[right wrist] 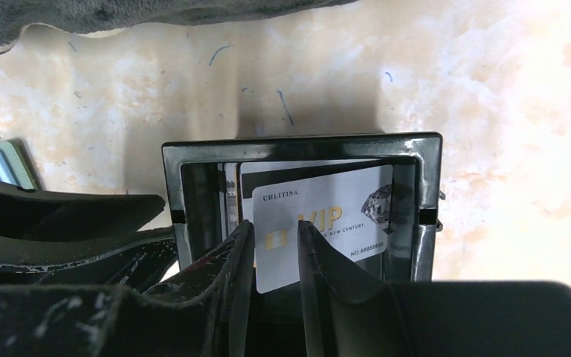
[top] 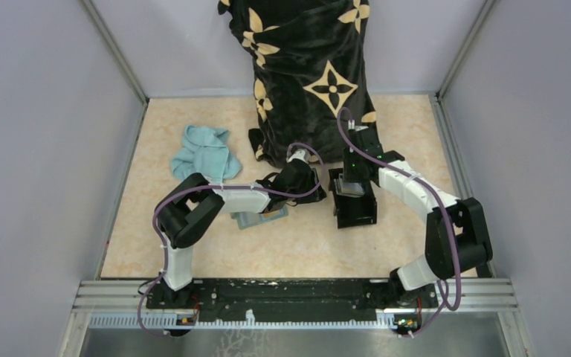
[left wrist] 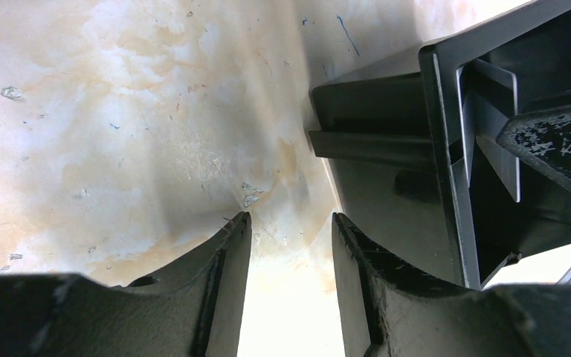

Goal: Put the credit cards into the card holder
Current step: Pick up the credit card from the storage box.

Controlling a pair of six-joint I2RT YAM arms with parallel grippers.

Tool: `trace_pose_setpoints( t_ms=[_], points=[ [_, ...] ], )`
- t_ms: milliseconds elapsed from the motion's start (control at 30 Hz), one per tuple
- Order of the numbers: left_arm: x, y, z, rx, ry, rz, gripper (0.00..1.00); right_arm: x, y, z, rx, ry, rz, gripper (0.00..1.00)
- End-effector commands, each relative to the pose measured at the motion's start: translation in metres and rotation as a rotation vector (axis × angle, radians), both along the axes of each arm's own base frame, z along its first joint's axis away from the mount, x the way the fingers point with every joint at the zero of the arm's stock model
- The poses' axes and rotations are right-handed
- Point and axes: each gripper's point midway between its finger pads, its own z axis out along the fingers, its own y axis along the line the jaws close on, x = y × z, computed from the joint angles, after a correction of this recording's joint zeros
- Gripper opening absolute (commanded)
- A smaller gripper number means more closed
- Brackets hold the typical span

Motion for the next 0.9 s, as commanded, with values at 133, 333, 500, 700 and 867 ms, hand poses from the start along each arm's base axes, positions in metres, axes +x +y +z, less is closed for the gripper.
trace_pose_setpoints(
  t_ms=[133, 333, 500, 700, 867],
  points=[
    [0.007, -0.009, 0.008, -0.037, -0.011, -0.005, 0.51, 0.008, -0.024, 0.029, -0.088, -0.081, -0.058, 0.27],
    [0.005, -0.008, 0.01, -0.04, -0.014, -0.009, 0.51, 0.006, -0.038, 0.032, -0.149, -0.082, -0.091, 0.25],
    [0.003, -0.008, 0.01, -0.047, -0.015, -0.013, 0.5, 0.002, -0.048, 0.038, -0.188, -0.091, -0.119, 0.24],
    [0.002, -0.01, 0.011, -0.061, -0.016, -0.021, 0.51, -0.004, -0.059, 0.041, -0.23, -0.088, -0.147, 0.23],
    [0.002, -0.01, 0.012, -0.068, -0.017, -0.024, 0.51, -0.009, -0.066, 0.041, -0.256, -0.081, -0.17, 0.23]
  ],
)
